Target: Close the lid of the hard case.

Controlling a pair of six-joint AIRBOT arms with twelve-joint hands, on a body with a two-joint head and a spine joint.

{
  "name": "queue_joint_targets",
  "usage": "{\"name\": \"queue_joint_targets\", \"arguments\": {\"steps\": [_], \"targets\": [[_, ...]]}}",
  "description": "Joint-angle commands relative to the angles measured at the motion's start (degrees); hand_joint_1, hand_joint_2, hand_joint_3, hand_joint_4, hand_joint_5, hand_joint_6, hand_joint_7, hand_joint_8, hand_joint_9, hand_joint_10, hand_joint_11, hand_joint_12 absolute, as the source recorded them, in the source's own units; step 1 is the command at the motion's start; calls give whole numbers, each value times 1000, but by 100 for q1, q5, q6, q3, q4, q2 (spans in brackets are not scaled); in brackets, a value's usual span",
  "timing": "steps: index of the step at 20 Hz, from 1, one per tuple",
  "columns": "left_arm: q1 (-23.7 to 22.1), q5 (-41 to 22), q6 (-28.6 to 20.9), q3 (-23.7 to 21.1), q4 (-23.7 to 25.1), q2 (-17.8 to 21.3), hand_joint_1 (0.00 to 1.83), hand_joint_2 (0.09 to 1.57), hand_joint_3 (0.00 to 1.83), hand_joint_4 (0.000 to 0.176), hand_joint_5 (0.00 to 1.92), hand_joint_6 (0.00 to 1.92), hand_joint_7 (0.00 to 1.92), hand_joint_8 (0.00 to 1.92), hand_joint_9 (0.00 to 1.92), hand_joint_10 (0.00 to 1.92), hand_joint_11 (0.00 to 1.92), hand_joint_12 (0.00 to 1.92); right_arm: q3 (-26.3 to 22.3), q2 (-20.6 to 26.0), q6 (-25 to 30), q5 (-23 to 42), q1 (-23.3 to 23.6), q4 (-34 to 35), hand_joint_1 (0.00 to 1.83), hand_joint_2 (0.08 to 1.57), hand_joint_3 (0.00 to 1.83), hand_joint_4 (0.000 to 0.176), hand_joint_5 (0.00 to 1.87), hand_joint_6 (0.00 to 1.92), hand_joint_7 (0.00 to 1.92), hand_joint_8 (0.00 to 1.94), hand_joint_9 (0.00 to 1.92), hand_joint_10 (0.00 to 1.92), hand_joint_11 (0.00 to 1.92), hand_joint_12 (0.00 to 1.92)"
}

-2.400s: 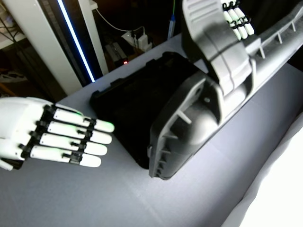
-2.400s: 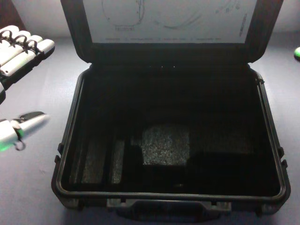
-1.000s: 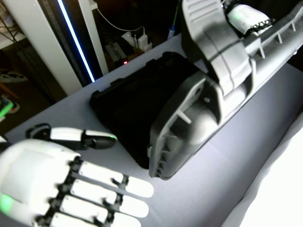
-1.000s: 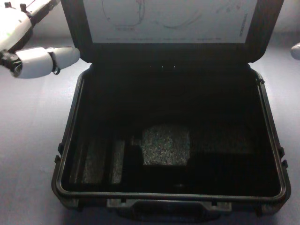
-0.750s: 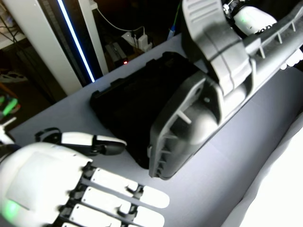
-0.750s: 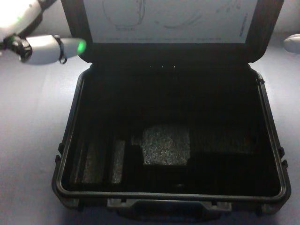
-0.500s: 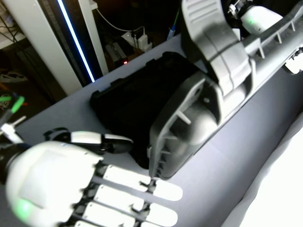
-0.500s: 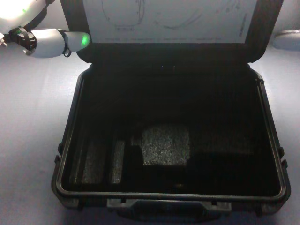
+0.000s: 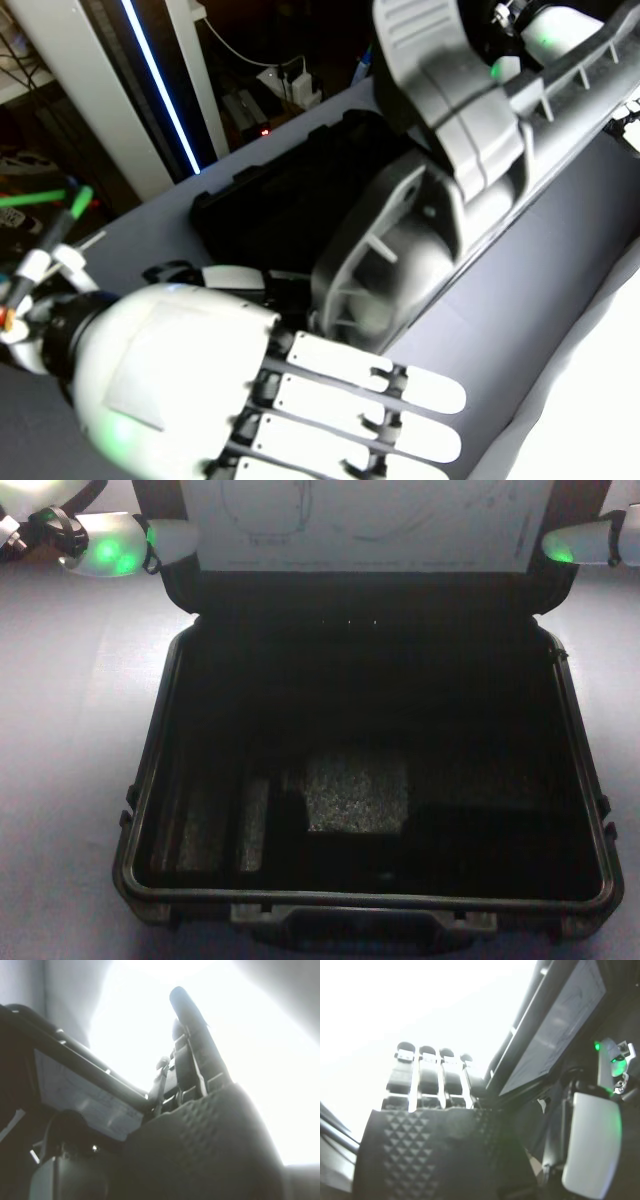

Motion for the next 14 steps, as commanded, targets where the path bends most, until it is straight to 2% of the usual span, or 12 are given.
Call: {"name": "queue_joint_targets", "arguments": {"steps": [1, 2, 3, 4, 8, 11, 14], "targets": [[-16, -828, 9, -98, 220, 65, 85, 1106, 0, 0, 0, 0, 0, 0, 177, 0, 219, 547, -70, 55, 40, 701, 83, -86, 550, 920, 9, 0, 20, 1, 25, 0, 0, 0, 9, 12], [56, -922, 9, -193, 229, 130, 78, 1113, 0, 0, 0, 0, 0, 0, 92, 0, 43, 551, -141, 103, 40, 768, 83, -111, 525, 908, 3, 0, 20, 1, 36, 4, 0, 0, 10, 13], [142, -1036, 8, -309, 246, 214, 79, 1114, 0, 0, 0, 0, 0, 0, 18, 0, 8, 215, -250, 153, 40, 882, 83, -128, 494, 904, 1, 0, 21, 1, 44, 7, 0, 0, 3, 11], [265, -1214, 7, -481, 280, 346, 87, 1128, 4, 0, 0, 0, 0, 0, 3, 0, 1, 42, -397, 230, 40, 1023, 80, -159, 478, 907, 2, 0, 21, 1, 48, 7, 0, 0, 0, 1], [690, -1819, -6, -1043, 425, 786, 123, 1150, 8, 0, 0, 0, 0, 0, 0, 0, 0, 0, -779, 488, 69, 1380, -156, -255, 569, 951, 12, 0, 0, 0, 2, 0, 0, 0, 0, 0], [951, -2119, -107, -1264, 512, 950, 72, 1160, 9, 0, 0, 0, 0, 0, 0, 0, 0, 0, -851, 557, 224, 1561, -355, -257, 498, 920, 0, 0, 8, 3, 22, 8, 16, 6, 60, 27], [1269, -2419, -183, -1541, 610, 1148, 74, 1163, 6, 0, 0, 0, 0, 0, 0, 0, 0, 0, -938, 637, 478, 1782, -671, -259, 507, 899, 0, 0, 36, 10, 57, 16, 28, 8, 65, 30]]}}
